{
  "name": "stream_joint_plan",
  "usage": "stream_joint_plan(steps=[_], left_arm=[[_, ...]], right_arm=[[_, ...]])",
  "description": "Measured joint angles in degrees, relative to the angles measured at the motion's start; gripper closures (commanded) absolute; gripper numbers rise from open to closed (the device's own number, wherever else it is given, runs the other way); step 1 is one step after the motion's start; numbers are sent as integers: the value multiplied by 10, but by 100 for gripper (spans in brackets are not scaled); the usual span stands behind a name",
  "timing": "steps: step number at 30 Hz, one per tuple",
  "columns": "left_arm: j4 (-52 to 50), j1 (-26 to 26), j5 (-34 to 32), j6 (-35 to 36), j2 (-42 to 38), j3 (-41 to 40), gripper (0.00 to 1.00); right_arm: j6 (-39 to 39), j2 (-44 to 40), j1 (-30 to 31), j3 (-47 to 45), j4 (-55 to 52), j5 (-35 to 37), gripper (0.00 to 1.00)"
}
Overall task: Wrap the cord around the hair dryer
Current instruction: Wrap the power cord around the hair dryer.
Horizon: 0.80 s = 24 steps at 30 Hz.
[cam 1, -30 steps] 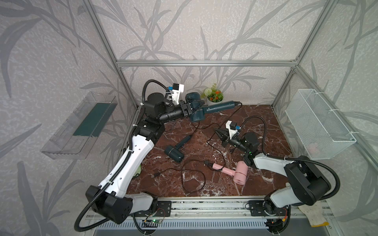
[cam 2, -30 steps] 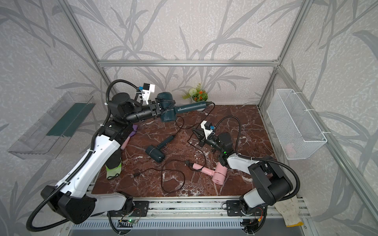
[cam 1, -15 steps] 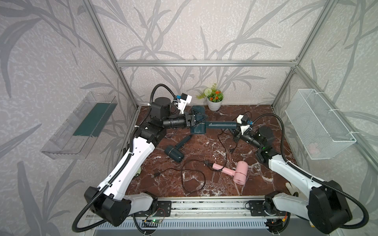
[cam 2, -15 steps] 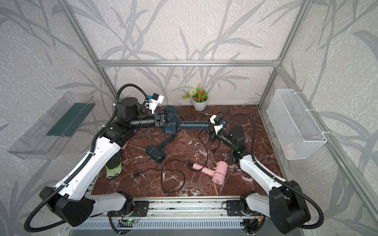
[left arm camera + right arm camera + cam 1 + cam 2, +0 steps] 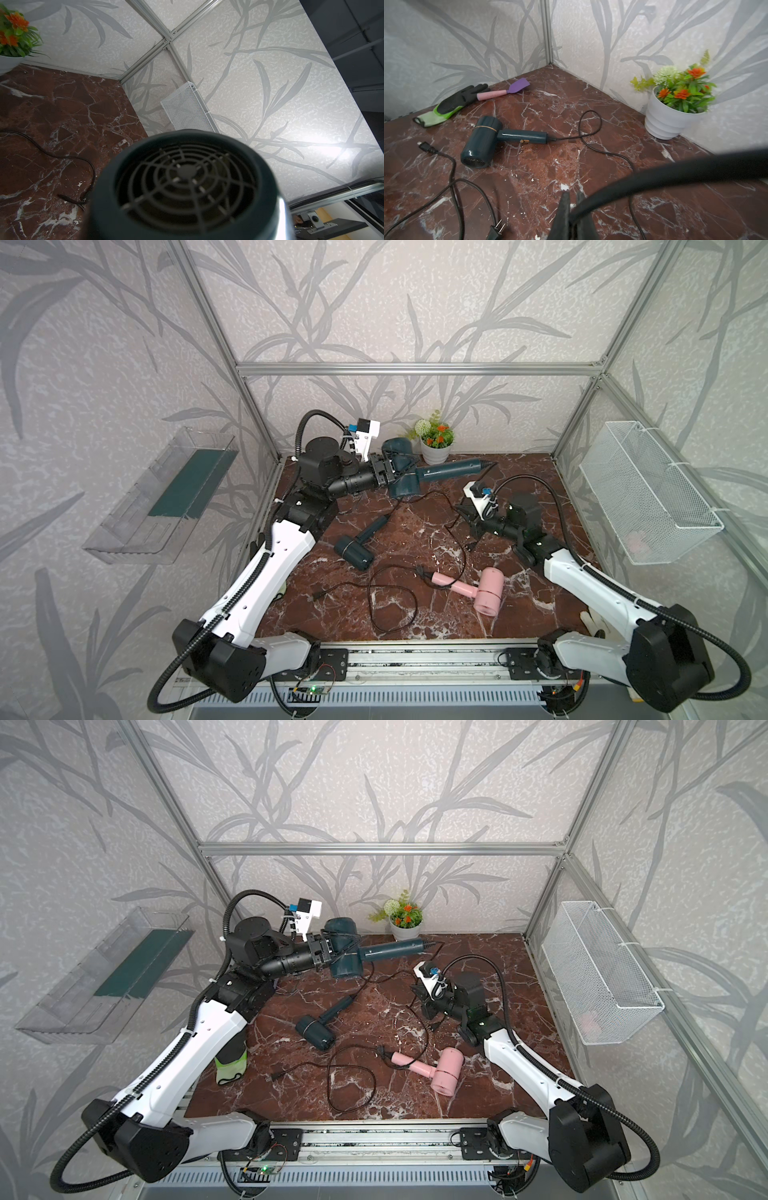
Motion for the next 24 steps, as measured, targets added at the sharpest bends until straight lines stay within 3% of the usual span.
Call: stream_joint_plan(steps=[5,9,24], left_arm=[[-2,-2,-33,4,5,0,100],[-19,-14,-40,27,14,0,100],[-227,-5,-97,233,16,1,100]], right_arm=[[-73,8,86,50,-94,11,100],[-134,16,120,128,-176,32,100],[-307,21,200,419,-523,180,100]])
